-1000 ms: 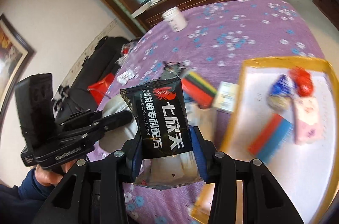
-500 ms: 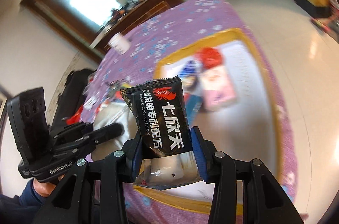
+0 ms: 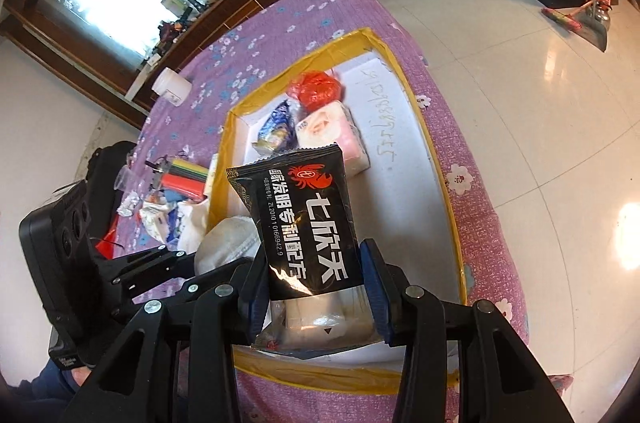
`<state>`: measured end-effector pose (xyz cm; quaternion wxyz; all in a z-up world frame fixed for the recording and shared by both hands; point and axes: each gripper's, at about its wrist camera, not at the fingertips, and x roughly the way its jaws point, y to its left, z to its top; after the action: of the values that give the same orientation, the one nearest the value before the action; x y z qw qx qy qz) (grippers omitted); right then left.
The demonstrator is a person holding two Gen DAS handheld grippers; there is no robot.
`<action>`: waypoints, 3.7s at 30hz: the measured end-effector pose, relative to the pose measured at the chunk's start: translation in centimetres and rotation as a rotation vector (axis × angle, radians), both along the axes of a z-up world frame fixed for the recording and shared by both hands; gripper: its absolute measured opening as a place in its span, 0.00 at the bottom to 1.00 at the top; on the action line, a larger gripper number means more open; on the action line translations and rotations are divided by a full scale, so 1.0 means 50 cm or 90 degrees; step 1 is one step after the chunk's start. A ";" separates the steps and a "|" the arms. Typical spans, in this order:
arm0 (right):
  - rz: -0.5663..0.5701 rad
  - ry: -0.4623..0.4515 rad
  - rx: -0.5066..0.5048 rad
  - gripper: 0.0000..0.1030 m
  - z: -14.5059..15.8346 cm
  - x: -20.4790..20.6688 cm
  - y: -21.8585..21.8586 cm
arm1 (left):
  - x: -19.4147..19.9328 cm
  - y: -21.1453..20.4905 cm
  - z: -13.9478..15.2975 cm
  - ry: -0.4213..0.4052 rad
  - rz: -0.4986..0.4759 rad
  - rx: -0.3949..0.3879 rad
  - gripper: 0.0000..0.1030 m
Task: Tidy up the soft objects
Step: 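Carry the white glove and black snack bag over the tray with both tools, then open both tools to drop the glove and black bag in the tray, then grasp the yellow-patterned tissue pack with left tool while right tool grasps white plastic bag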
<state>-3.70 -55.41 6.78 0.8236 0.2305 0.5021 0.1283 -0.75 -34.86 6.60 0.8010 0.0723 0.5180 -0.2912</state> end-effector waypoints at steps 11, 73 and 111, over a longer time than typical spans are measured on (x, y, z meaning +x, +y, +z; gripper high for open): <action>0.011 0.014 -0.051 0.45 -0.035 0.011 0.023 | -0.013 -0.018 -0.027 -0.015 -0.014 0.032 0.23; -0.005 -0.067 -0.128 0.56 0.051 -0.021 0.064 | -0.062 0.059 0.043 -0.209 0.043 0.091 0.66; 0.305 0.026 -0.213 0.17 -0.061 0.077 0.539 | -0.106 0.597 0.013 -0.093 0.354 0.054 0.80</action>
<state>0.15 -28.48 3.70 0.7861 -0.0312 0.5730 0.2295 -6.05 -5.01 7.23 0.8816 -0.0182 0.4705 -0.0327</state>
